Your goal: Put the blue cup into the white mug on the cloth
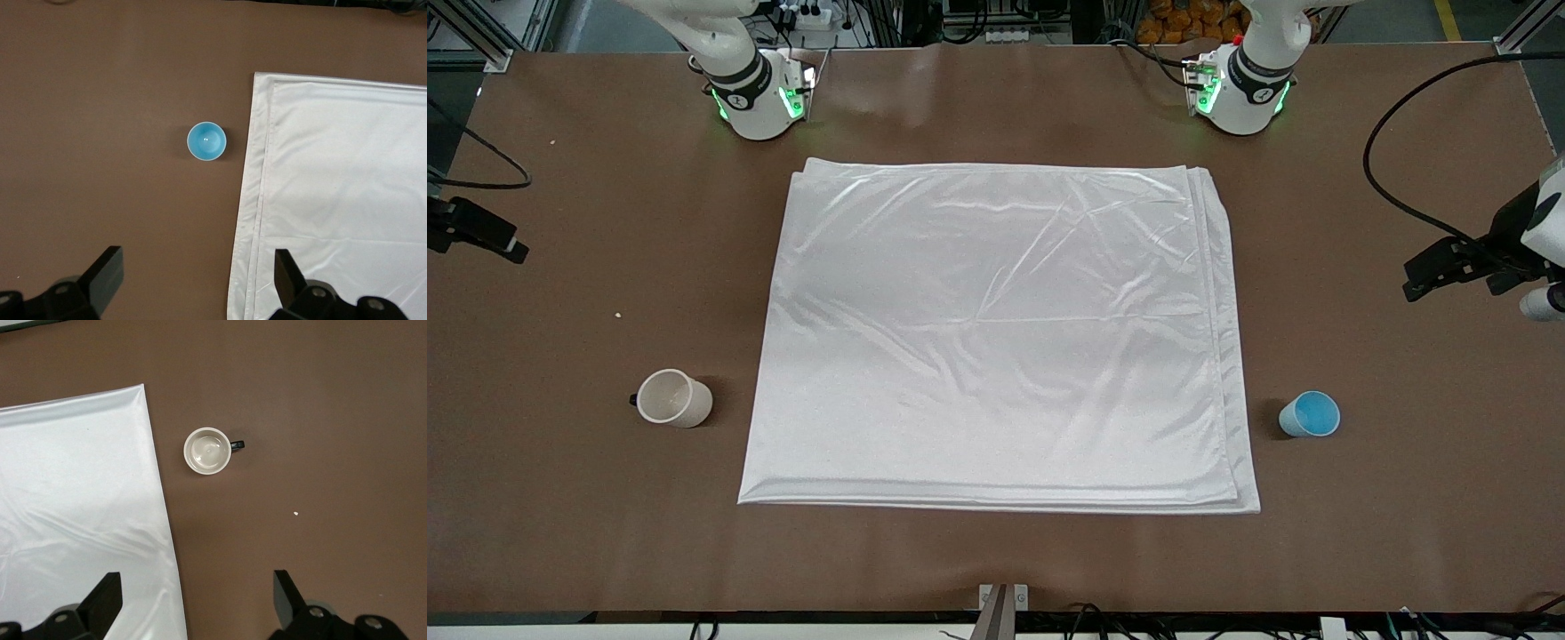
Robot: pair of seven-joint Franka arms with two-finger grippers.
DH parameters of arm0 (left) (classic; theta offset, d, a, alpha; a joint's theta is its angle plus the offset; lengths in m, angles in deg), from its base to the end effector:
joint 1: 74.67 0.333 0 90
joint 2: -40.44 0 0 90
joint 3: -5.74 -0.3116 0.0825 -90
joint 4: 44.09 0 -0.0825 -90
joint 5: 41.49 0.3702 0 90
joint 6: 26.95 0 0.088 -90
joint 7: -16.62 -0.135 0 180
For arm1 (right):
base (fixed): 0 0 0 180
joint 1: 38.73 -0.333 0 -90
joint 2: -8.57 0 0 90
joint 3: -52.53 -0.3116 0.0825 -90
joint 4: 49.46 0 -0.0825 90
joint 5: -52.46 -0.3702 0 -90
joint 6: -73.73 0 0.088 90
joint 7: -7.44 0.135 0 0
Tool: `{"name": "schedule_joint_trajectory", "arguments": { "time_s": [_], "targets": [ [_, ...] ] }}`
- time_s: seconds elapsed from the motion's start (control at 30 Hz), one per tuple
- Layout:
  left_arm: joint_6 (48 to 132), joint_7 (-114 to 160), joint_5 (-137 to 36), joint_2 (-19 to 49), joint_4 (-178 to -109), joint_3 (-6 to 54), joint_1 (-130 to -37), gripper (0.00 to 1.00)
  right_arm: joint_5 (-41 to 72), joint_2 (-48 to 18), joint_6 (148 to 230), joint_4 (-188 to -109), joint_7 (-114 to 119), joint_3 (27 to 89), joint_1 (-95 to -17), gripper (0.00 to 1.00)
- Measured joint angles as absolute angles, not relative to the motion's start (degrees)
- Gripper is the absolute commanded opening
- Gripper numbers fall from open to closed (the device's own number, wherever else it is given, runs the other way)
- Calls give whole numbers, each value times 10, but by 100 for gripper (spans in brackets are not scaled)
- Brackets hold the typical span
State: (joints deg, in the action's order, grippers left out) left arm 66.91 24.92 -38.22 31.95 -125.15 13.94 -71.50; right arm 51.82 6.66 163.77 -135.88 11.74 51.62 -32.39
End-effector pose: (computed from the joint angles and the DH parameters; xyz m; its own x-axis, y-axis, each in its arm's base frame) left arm 0.5935 -0.0386 0.5873 0.9951 0.0566 0.0810 0.0587 -0.9980 -0.0246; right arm 0.5501 -0.0509 0.6026 0.9852 -0.1690 0.0289 -0.1687 -0.9856 -0.0139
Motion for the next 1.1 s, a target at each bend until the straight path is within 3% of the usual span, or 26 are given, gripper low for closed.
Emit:
{"name": "schedule_joint_trajectory", "arguments": {
  "time_s": [1.1],
  "targets": [
    [685,232,-382,318,-1277,142,-713,100,527,64,1642,-1360,117,517,-322,100]
  ]
}}
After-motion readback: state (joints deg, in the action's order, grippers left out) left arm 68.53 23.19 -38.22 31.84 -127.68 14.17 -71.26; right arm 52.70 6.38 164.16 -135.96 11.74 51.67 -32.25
